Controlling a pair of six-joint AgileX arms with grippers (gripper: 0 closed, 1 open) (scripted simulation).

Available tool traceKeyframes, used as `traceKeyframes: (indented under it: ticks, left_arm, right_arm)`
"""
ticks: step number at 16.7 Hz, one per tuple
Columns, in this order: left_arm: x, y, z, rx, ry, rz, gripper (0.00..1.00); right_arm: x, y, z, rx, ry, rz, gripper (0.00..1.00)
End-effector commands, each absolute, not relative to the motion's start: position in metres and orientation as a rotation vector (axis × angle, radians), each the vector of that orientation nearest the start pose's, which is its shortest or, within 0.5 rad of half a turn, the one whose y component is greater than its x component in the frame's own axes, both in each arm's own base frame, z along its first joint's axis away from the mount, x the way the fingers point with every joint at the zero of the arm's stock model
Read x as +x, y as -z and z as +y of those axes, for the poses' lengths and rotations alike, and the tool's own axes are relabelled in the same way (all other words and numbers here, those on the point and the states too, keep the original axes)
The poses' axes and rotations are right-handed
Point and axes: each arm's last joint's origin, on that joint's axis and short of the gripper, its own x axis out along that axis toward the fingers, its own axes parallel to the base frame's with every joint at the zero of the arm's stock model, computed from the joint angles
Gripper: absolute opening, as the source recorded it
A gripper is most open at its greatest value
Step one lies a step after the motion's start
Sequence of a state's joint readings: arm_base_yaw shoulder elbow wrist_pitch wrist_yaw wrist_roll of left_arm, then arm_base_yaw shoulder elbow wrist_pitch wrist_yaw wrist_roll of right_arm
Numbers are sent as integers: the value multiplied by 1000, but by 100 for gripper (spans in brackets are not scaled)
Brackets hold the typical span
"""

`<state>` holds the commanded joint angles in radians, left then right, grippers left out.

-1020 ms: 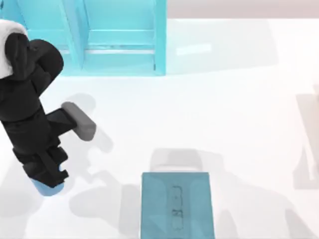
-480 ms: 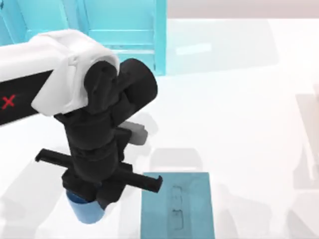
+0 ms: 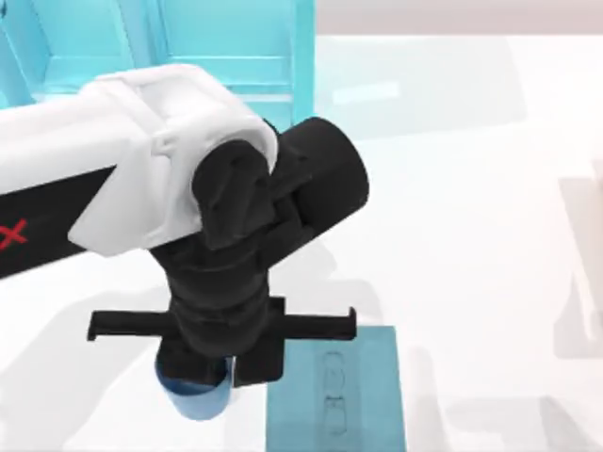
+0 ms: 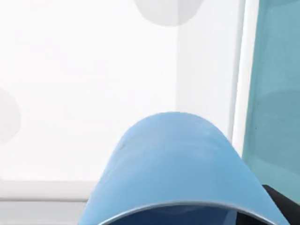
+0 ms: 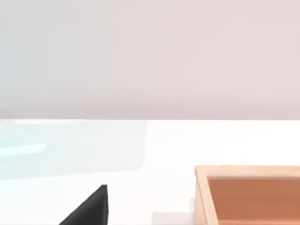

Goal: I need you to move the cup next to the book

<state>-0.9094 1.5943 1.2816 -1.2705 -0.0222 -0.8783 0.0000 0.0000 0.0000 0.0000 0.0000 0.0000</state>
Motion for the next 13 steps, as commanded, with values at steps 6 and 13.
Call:
traceKeyframes:
  ticks: [6, 13]
  left_arm:
    - [176, -246, -221, 36, -8, 1558, 0]
    - [177, -207, -217, 33, 5, 1551, 0]
  right_arm:
    - [106, -160, -1, 0, 0, 0, 100]
    - [106, -160, -1, 0, 0, 0, 100]
